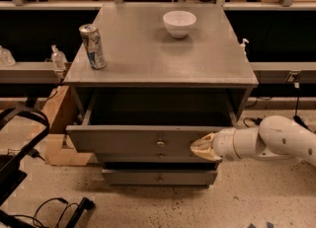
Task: Close top drawer
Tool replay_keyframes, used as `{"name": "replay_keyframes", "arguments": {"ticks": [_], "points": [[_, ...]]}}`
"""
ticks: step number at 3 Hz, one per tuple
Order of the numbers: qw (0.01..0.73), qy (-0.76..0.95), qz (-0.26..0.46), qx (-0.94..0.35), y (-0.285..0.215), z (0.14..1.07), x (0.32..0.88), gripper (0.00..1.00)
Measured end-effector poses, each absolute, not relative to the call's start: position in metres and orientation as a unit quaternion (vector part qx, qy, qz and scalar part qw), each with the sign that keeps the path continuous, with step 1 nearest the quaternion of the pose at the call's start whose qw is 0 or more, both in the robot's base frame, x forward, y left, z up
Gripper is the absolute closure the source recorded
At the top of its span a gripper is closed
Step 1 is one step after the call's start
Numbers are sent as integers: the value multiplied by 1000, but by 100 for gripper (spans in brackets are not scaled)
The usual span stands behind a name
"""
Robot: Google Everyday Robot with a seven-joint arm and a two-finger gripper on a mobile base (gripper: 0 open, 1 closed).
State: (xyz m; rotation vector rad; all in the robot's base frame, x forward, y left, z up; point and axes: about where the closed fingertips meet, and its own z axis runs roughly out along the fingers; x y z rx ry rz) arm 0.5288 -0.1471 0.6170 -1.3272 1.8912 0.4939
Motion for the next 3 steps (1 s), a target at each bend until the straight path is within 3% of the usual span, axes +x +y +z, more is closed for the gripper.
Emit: {"name": "replay_keyframes", "arguments": {"ticks": [3], "points": [[375,733,202,-530,-108,610,606,100]]}}
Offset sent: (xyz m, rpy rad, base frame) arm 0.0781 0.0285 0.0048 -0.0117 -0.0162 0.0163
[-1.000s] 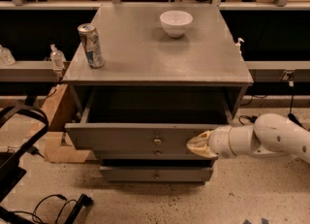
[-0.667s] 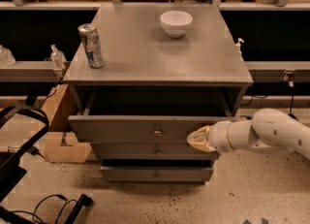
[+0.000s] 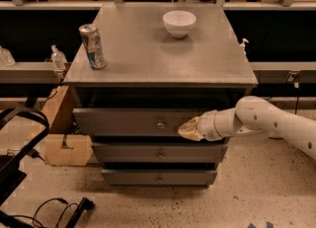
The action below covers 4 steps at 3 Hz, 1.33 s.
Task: Close top drawer
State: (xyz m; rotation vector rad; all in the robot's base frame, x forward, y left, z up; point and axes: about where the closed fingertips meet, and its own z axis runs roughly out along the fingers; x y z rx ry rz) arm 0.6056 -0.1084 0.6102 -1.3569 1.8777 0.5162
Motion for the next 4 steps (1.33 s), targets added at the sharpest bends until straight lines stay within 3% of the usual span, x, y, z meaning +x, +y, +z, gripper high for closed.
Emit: {"name": "replay_keyframes", "arguments": {"ticks": [4], "points": [[365,758,209,-498,-92,586,625,100]]}}
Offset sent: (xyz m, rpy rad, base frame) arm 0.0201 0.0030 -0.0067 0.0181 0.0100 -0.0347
